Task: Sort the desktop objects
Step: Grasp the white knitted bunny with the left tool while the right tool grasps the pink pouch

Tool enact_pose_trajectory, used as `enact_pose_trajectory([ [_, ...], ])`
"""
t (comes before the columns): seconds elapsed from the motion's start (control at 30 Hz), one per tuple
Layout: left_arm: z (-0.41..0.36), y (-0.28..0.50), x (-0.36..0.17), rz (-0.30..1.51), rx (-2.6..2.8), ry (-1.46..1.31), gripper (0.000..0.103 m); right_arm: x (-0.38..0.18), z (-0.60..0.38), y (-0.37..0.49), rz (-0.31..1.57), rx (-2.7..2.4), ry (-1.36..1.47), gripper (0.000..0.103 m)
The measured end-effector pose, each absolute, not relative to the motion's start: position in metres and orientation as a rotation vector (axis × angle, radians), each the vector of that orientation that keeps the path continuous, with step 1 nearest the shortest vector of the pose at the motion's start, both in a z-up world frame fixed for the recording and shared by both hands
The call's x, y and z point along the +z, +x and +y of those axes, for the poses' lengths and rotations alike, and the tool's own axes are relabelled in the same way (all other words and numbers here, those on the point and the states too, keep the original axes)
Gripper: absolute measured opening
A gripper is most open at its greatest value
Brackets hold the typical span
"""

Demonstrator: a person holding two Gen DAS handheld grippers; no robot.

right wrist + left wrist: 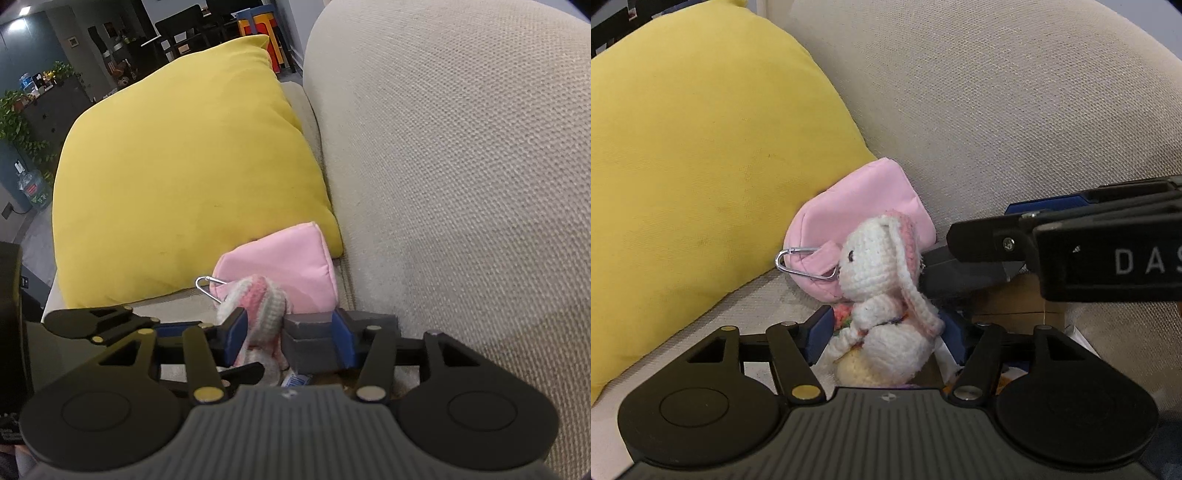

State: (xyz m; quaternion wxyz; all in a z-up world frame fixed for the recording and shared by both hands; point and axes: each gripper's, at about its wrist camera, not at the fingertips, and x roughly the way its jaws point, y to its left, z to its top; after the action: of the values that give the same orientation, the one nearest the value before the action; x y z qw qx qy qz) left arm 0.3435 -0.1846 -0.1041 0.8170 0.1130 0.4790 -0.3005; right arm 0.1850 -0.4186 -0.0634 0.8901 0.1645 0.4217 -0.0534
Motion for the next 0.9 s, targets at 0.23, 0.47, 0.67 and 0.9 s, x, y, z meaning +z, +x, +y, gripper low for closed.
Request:
enact_pose_trajectory([
  [0.23, -0.168, 0.339, -0.085, 1.015, -0.638, 0.175, 0.016, -0.057, -0.415, 0.186, 0.866, -0.088, 0.319, 0.053],
  [0.47, -0.133, 0.332, -0.061, 1.001, -0.573, 0.163, 0.016, -0.038, -0.395, 0.206, 0.886, -0.023, 0.197, 0.053],
  [0.67, -0.107, 0.337, -0.054, 0.984, -0.491, 0.103, 0.016, -0.036, -0.386, 0.228, 0.946, -0.006, 0.164, 0.053],
  [0.9, -0.093, 0.344, -0.071, 1.006, -0.417, 0.104, 0.018, -0.066, -0.392, 0.243, 1.035, -0.046, 0.321, 0.054],
])
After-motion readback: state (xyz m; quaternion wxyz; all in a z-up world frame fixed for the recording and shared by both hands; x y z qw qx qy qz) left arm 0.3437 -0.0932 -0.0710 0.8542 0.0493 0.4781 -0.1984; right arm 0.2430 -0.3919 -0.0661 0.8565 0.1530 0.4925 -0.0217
